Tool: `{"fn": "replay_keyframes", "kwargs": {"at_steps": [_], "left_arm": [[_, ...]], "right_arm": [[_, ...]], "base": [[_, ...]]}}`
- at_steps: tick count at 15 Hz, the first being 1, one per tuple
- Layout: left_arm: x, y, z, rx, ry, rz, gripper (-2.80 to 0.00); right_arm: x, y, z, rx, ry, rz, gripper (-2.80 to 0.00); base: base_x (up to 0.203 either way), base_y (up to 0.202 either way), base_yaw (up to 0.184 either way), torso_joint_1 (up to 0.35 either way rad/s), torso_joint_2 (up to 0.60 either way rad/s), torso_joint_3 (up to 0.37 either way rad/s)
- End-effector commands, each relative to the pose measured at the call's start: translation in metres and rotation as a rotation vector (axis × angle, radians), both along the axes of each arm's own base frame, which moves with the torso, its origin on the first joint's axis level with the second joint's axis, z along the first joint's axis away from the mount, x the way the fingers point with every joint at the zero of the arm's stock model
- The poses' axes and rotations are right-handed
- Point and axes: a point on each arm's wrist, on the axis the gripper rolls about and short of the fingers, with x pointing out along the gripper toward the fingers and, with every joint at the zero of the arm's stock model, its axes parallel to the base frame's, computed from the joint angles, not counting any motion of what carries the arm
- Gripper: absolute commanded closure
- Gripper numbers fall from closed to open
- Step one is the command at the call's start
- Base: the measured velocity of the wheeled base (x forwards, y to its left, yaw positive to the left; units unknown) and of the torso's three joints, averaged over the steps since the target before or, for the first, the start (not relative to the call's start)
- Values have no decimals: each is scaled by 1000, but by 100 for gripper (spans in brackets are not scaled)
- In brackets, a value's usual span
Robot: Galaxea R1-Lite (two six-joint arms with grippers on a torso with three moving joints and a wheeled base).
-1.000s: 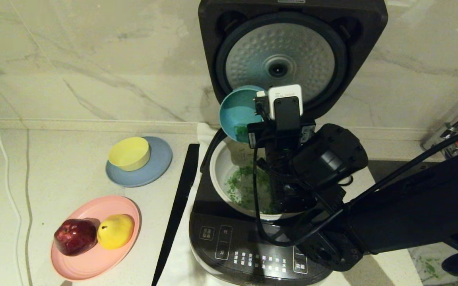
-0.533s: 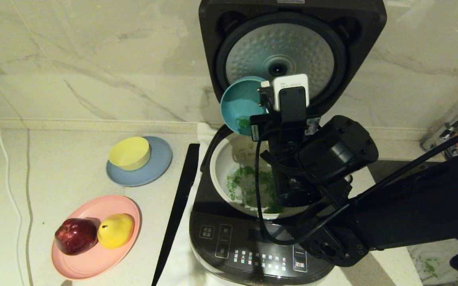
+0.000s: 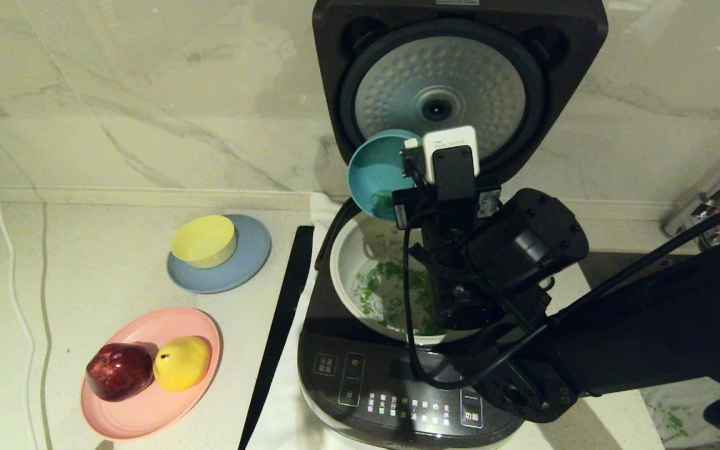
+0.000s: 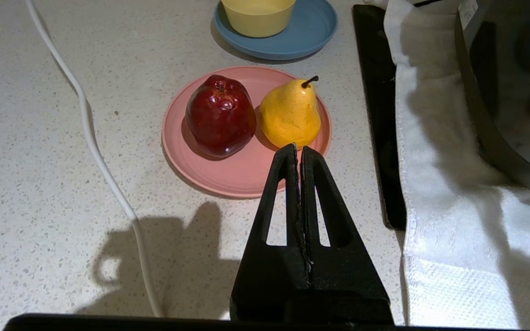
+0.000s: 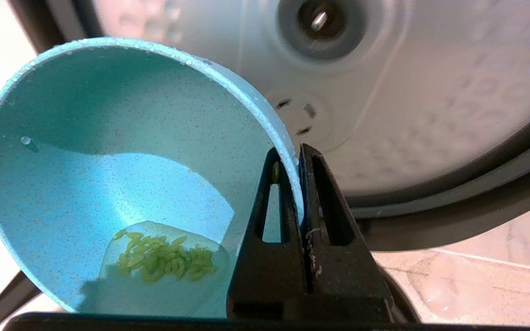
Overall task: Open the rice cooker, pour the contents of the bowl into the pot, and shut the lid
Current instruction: Pour the water from the bowl into the rice cooker
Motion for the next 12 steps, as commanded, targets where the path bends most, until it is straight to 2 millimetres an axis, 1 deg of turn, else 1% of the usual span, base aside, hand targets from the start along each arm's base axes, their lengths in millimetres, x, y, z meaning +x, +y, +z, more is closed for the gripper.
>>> {"fn": "replay_keyframes", "kwargs": {"at_steps": [1, 2, 5, 7, 8, 9, 12], "left_arm": [[0, 0, -1, -1, 2, 0, 0], [0, 0, -1, -1, 2, 0, 0], [0, 0, -1, 1, 2, 0, 0], [0, 0, -1, -1, 2, 0, 0], [0, 0, -1, 0, 2, 0, 0], [0, 0, -1, 1, 2, 0, 0], [0, 0, -1, 0, 3, 0, 0]], "right_arm": [[-2, -2, -5, -11, 12, -3, 0], [0, 0, -14, -32, 33, -2, 0], [-1, -1, 0, -1, 0, -6, 0], [1, 0, -13, -31, 26, -7, 0], [2, -1, -14, -33, 29, -10, 0], [2, -1, -9, -21, 18, -11, 0], [3, -1, -12, -35, 25, -14, 0]], "base": [[0, 0, 0, 0, 0, 0], [0, 0, 0, 0, 0, 0], [0, 0, 0, 0, 0, 0], [0, 0, 0, 0, 0, 0], [0, 0, 0, 0, 0, 0], [0, 0, 0, 0, 0, 0], [0, 0, 0, 0, 0, 0]]}}
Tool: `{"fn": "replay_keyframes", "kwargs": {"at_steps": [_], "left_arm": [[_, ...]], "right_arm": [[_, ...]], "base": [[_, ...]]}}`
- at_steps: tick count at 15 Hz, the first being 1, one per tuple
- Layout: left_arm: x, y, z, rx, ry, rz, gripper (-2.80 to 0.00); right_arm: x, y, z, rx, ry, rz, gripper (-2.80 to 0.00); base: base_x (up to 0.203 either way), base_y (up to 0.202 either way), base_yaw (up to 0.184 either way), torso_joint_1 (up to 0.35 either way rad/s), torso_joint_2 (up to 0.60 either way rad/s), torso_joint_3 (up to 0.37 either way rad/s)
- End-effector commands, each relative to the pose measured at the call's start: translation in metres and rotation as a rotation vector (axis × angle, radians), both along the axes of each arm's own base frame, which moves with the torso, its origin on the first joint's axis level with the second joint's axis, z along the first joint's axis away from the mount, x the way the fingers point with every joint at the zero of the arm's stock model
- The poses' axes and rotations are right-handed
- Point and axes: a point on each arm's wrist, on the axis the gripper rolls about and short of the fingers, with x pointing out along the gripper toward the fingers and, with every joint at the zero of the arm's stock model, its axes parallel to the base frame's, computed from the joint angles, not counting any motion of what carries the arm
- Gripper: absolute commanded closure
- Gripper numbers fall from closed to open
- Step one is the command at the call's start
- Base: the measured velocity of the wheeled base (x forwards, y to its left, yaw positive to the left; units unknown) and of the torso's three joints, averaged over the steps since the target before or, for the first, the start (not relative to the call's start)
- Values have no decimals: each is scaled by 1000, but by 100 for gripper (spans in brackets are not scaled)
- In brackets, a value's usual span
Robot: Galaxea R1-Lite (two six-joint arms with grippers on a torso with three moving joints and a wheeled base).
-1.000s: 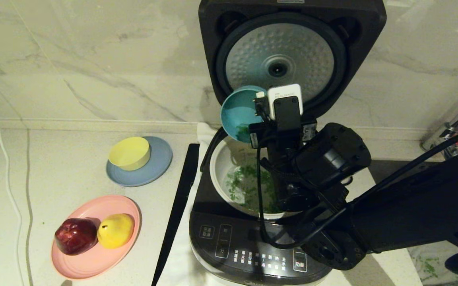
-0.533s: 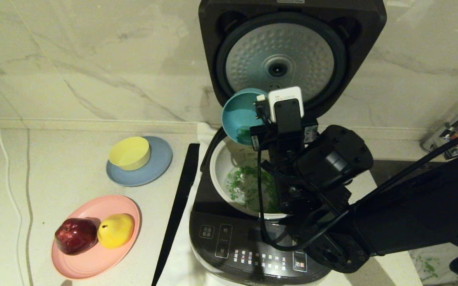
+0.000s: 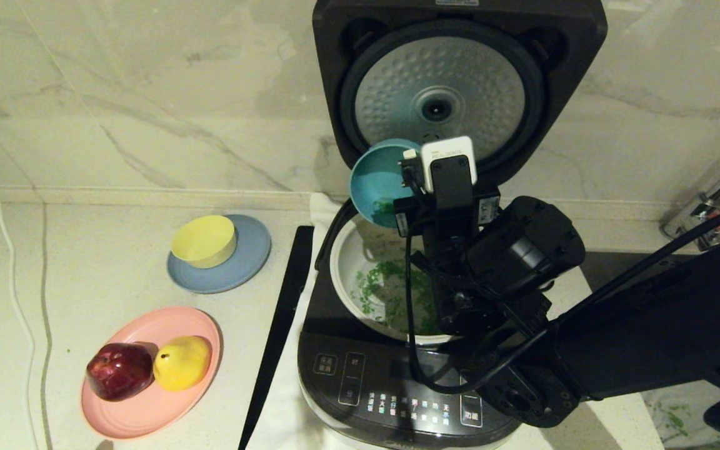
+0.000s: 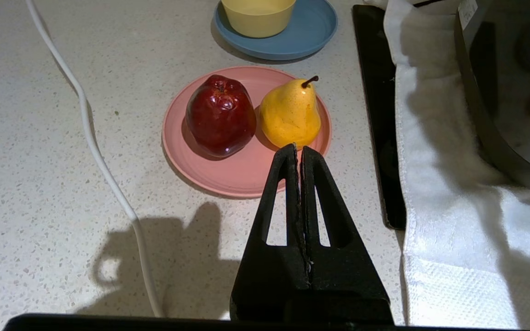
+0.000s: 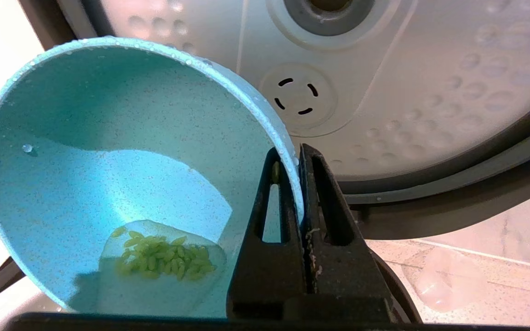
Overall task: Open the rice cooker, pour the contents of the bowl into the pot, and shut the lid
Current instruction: Pour the water from the bowl into the rice cooker
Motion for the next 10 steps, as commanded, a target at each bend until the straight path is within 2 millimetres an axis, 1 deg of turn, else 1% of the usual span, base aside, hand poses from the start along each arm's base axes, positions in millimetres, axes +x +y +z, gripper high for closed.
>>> {"fn": "replay_keyframes", "kwargs": {"at_steps": [1, 4, 7, 10], "left_arm": [[0, 0, -1, 0, 3, 1, 0], [0, 0, -1, 0, 3, 1, 0], [0, 0, -1, 0, 4, 1, 0], [0, 0, -1, -1, 2, 1, 0]], "right_arm": [[0, -2, 4, 10, -11, -9, 0], [-1, -4, 6, 5, -13, -13, 0], [-6, -7, 18, 28, -36, -6, 0], [-10, -7, 18, 32, -34, 7, 0]], "base": [[0, 0, 0, 0, 0, 0], [0, 0, 0, 0, 0, 0], [0, 0, 0, 0, 0, 0], [0, 0, 0, 0, 0, 0]]}}
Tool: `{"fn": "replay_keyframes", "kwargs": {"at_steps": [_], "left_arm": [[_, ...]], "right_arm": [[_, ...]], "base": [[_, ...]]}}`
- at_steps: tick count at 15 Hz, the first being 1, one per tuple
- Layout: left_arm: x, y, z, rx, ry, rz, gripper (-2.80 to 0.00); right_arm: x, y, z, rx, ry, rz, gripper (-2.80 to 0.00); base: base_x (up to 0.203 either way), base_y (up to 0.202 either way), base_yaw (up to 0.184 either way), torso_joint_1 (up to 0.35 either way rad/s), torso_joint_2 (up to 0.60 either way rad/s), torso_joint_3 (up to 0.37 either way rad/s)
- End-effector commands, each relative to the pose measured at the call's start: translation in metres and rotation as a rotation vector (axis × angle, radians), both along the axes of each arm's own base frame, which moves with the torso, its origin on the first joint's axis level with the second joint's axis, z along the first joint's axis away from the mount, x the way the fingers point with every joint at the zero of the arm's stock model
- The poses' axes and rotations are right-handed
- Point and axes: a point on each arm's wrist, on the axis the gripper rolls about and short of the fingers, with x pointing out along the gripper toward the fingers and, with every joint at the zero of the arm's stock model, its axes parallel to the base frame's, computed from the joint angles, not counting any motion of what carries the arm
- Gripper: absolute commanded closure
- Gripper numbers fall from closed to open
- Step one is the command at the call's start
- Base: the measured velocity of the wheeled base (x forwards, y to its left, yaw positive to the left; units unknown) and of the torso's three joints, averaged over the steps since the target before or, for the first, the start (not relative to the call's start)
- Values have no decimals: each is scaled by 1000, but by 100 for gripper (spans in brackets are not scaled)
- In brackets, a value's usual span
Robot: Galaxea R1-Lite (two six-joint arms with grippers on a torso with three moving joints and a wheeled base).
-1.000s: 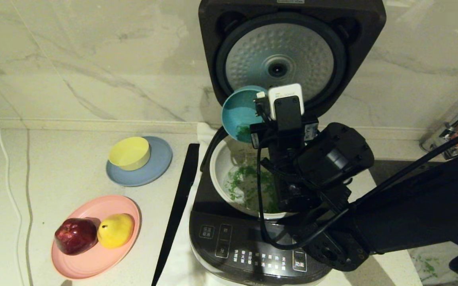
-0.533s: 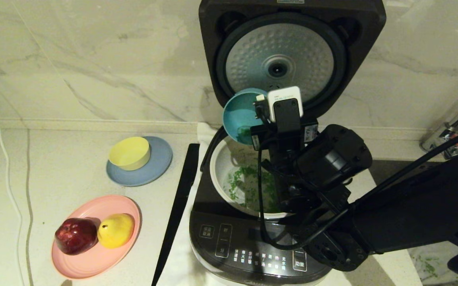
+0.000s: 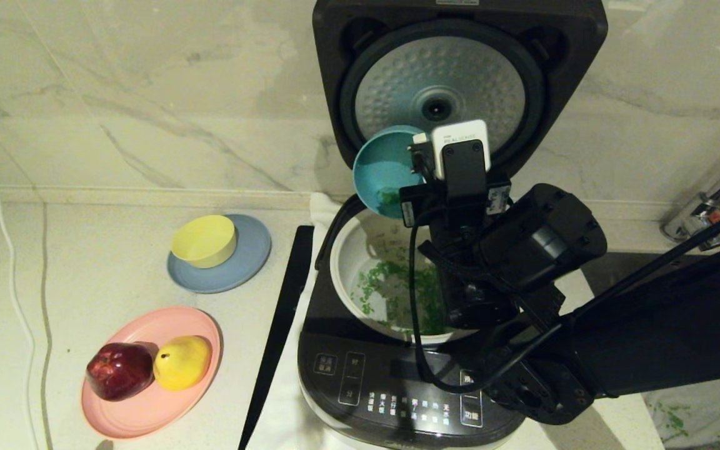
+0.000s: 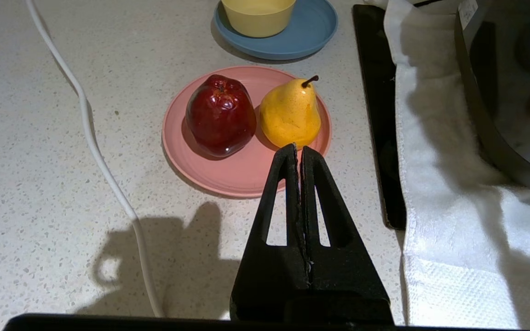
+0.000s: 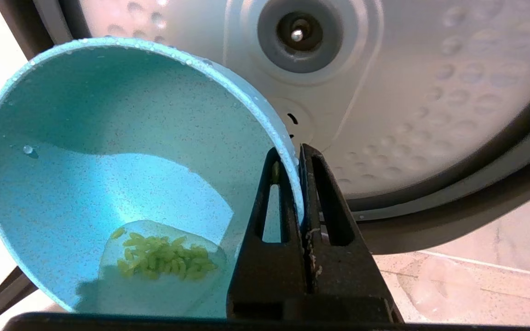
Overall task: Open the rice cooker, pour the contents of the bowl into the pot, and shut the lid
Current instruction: Pour the water from the bowl into the rice cooker
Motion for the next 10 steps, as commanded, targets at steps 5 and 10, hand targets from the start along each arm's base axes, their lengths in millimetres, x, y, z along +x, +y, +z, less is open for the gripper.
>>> {"fn": "replay_keyframes", "kwargs": {"at_steps": [5, 10], "left_arm": [[0, 0, -1, -1, 3, 0, 0], [0, 0, -1, -1, 2, 0, 0]], "right_arm": [[-7, -3, 11, 30, -34, 38, 0], [-8, -5, 18, 51, -70, 90, 0]], "base": [[0, 0, 0, 0, 0, 0], [0, 0, 0, 0, 0, 0]]}}
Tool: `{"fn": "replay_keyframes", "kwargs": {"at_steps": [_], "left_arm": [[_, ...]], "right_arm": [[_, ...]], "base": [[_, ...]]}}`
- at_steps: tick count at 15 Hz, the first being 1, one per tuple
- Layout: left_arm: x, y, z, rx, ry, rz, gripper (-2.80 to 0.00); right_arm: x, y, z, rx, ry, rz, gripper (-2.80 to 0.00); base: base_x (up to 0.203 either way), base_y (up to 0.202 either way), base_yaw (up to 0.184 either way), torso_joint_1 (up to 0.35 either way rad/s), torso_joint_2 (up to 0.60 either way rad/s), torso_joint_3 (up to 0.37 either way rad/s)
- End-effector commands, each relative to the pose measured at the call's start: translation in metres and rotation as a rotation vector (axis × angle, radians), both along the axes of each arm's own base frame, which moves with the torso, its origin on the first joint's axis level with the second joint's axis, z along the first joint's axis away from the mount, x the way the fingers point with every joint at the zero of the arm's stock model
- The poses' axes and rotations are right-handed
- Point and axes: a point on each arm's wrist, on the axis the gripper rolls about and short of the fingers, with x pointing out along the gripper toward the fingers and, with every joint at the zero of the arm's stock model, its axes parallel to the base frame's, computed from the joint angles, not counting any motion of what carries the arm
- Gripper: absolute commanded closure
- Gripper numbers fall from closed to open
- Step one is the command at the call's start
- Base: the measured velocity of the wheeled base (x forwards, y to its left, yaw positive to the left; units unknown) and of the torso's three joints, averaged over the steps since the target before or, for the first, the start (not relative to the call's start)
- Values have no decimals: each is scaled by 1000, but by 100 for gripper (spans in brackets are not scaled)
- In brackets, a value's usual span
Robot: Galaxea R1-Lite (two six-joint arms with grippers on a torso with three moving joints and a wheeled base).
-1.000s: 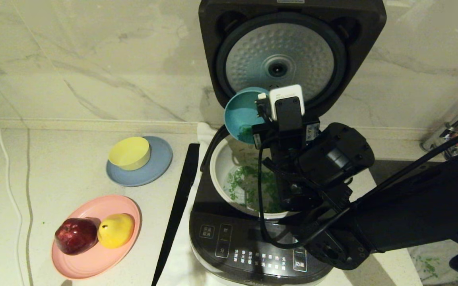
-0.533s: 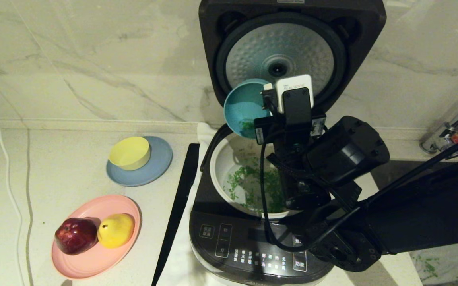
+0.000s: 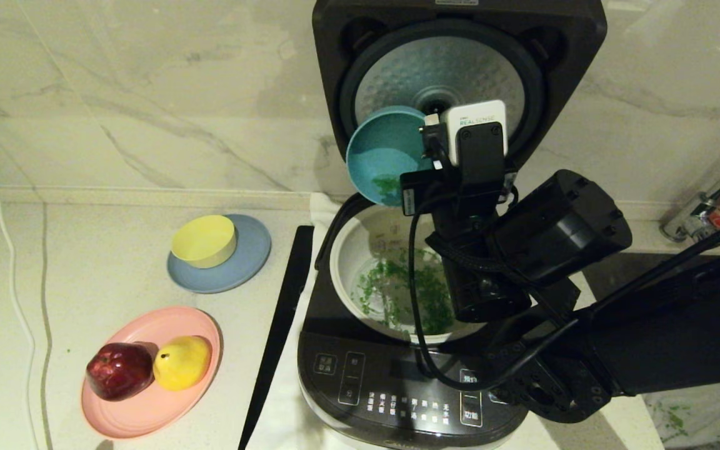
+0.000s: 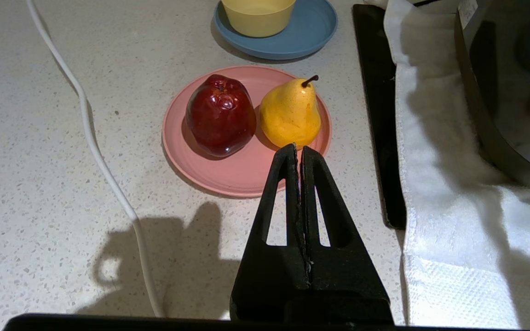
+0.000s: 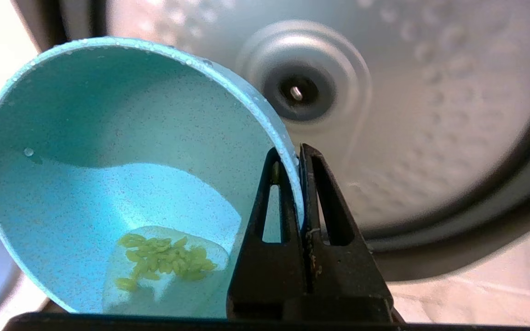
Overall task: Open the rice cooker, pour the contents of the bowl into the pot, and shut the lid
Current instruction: Pour the water from the bowl into the rice cooker
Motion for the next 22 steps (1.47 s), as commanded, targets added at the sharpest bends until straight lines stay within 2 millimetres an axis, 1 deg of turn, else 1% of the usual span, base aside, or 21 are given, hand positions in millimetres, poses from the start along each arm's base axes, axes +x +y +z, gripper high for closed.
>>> {"fn": "replay_keyframes", "kwargs": {"at_steps": [1, 3, 6, 8, 10, 13, 15, 16, 17, 19, 22], "left_arm": [[0, 0, -1, -1, 2, 0, 0], [0, 0, -1, 0, 3, 0, 0], [0, 0, -1, -1, 3, 0, 0], [0, 0, -1, 0, 1, 0, 0], [0, 0, -1, -1, 3, 0, 0], [0, 0, -1, 0, 3, 0, 0], [0, 0, -1, -2, 2, 0, 0], [0, 0, -1, -1, 2, 0, 0], [0, 0, -1, -1, 2, 0, 0], [0, 0, -1, -2, 1, 0, 0], [0, 0, -1, -2, 1, 0, 0]], "right_arm": [[-1, -3, 4, 14, -17, 12, 0], [-1, -5, 6, 27, -22, 27, 0], [5, -10, 0, 21, -15, 31, 0], [9, -13, -11, 9, 16, 29, 0], [13, -11, -26, -13, 51, 30, 0], [17, -8, -36, -35, 68, 28, 0], [18, -8, -37, -46, 66, 24, 0], [18, -8, -33, -41, 59, 21, 0], [15, -11, -26, -31, 44, 19, 0], [6, -17, -6, 5, 7, 17, 0], [-18, -28, 27, 45, -42, 12, 0]], "base": [[0, 0, 0, 0, 0, 0], [0, 0, 0, 0, 0, 0], [0, 0, 0, 0, 0, 0], [0, 0, 0, 0, 0, 0], [0, 0, 0, 0, 0, 0], [0, 0, 0, 0, 0, 0], [0, 0, 0, 0, 0, 0], [0, 0, 0, 0, 0, 0], [0, 0, 0, 0, 0, 0], [0, 0, 0, 0, 0, 0], [0, 0, 0, 0, 0, 0]]}}
